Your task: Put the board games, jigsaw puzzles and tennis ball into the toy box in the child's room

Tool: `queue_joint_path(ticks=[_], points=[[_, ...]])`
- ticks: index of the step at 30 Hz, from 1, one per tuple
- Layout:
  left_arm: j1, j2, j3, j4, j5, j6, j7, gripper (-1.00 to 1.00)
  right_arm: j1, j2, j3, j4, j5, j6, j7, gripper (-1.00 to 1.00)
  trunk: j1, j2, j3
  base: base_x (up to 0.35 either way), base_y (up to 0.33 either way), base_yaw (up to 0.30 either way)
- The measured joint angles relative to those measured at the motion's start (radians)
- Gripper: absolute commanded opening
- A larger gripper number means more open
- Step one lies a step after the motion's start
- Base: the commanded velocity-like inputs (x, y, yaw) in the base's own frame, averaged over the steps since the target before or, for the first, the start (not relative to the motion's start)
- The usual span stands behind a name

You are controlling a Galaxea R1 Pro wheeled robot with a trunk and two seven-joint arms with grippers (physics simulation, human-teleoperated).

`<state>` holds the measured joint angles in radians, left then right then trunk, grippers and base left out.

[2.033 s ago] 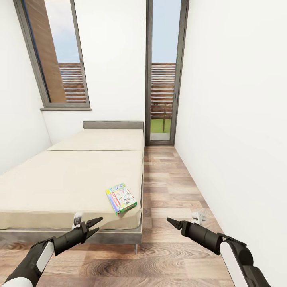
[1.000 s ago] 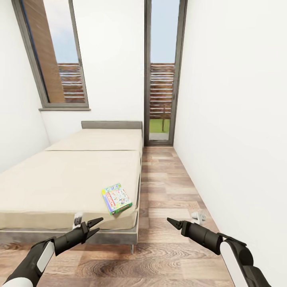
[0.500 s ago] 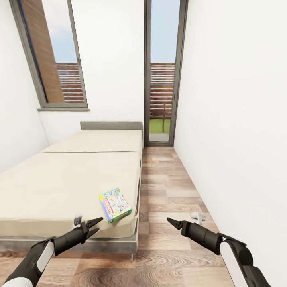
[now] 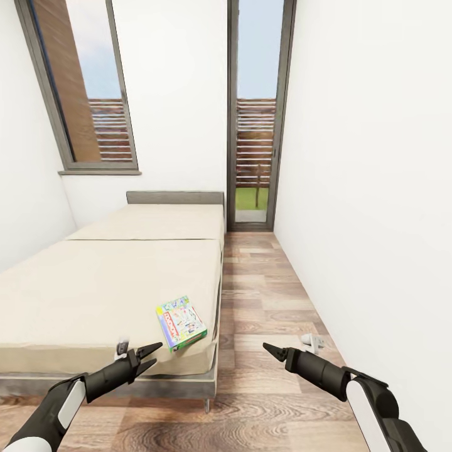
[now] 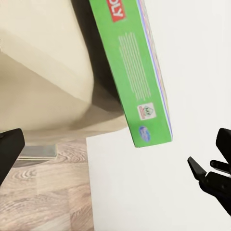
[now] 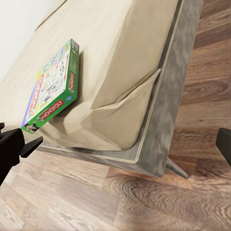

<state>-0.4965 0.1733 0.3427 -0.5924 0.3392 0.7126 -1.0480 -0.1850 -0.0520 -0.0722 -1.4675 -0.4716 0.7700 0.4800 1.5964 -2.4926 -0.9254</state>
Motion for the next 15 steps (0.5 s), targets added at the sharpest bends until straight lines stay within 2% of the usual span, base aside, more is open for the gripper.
queue_joint_path(ticks=[5, 11, 15], points=[[0.0, 0.0, -0.001, 0.0, 0.0, 0.0, 0.0, 1.0, 0.0, 0.0, 0.0, 0.0, 0.0, 0.0, 0.0, 1.0, 0.0, 0.0, 0.0, 0.0, -0.066, 0.0], [0.0, 0.0, -0.002, 0.0, 0.001, 0.0, 0.0, 1.0, 0.0, 0.0, 0.0, 0.0, 0.001, 0.001, 0.0, 1.0, 0.0, 0.0, 0.0, 0.0, -0.212, 0.0], [0.0, 0.0, -0.002, 0.0, 0.0, 0.0, 0.0, 1.0, 0.0, 0.0, 0.0, 0.0, 0.001, 0.0, 0.0, 1.0, 0.0, 0.0, 0.0, 0.0, -0.127, 0.0]])
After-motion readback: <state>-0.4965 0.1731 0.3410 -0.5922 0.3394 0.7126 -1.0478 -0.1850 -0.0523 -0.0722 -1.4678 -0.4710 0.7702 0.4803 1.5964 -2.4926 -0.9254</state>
